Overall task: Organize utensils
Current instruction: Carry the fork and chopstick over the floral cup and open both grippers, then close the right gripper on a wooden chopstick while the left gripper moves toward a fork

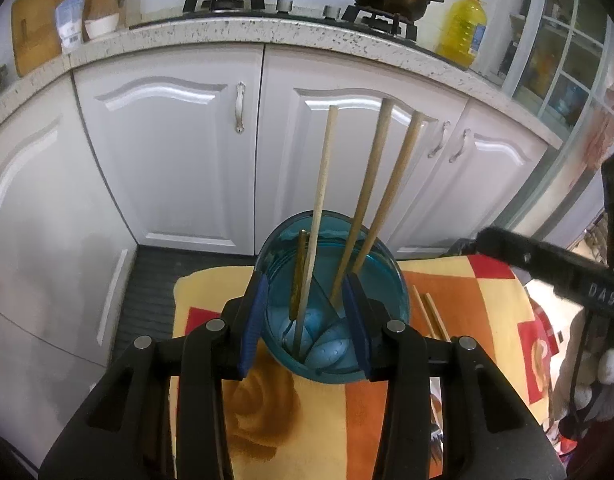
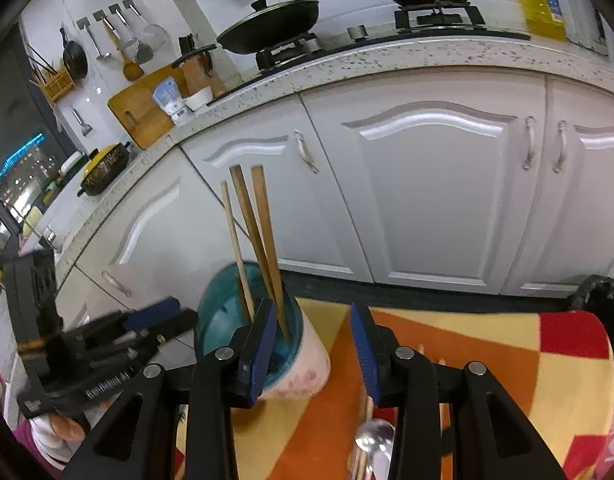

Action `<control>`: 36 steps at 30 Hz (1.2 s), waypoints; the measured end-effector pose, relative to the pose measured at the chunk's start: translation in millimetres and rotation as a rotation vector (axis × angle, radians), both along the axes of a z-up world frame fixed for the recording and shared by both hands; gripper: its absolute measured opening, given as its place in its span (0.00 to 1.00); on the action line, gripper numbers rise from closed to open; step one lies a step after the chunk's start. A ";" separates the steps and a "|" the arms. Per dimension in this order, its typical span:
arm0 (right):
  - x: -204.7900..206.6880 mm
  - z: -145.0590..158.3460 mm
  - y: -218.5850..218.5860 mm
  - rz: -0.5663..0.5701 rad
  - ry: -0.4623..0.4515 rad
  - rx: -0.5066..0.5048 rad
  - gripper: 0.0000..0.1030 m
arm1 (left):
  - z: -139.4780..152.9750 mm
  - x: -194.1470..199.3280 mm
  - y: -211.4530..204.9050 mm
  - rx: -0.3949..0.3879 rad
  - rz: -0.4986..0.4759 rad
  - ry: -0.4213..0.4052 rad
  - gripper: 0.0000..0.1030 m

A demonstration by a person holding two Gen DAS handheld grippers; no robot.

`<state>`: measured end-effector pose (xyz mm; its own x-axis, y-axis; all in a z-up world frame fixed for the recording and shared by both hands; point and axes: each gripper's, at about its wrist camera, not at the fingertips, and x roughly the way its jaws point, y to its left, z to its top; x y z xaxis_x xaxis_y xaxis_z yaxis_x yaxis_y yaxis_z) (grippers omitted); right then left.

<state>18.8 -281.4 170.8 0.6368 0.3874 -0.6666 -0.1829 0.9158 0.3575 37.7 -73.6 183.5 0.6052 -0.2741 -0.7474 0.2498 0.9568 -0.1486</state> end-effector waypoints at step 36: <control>-82.6 -140.3 -74.8 -0.146 0.281 -0.088 0.05 | -89.0 -78.8 -49.9 -0.071 -0.141 0.220 0.39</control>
<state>-63.8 -356.2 30.4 0.4680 0.2385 -0.8509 0.0473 0.9547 0.2936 -41.1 -123.5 94.4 0.3826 -0.4010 -0.8324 0.3342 0.9000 -0.2799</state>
